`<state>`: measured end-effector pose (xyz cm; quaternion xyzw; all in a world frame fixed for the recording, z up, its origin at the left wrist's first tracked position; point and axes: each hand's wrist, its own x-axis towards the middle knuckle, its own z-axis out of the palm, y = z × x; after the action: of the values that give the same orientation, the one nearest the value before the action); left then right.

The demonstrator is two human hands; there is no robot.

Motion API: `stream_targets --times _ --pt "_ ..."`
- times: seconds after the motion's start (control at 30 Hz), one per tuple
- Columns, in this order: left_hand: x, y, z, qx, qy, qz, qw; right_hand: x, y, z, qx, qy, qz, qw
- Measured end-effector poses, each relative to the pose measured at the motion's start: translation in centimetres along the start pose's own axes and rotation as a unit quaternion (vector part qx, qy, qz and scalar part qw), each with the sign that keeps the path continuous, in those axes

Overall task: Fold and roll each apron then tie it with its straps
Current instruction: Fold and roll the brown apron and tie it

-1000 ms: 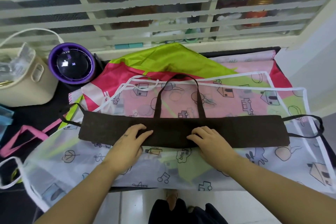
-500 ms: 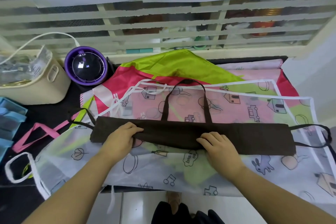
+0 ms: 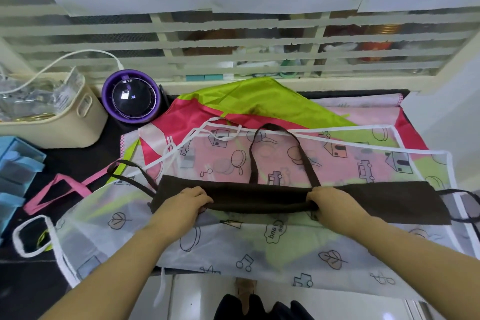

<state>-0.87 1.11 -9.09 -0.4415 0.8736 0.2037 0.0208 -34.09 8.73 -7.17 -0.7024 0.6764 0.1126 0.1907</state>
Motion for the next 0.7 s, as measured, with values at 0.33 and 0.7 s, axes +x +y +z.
stream_targets --times 0.33,0.7 --pt "1.3 -2.3 -2.4 -0.058 0.009 -0.204 0.977 1.7 1.8 -1.4 0.083 -0.107 0.082 0.987" --pt "2.7 -1.8 -1.7 0.072 0.059 -0.276 0.957 -0.9 4.6 2.2 0.067 0.102 0.013 0.992"
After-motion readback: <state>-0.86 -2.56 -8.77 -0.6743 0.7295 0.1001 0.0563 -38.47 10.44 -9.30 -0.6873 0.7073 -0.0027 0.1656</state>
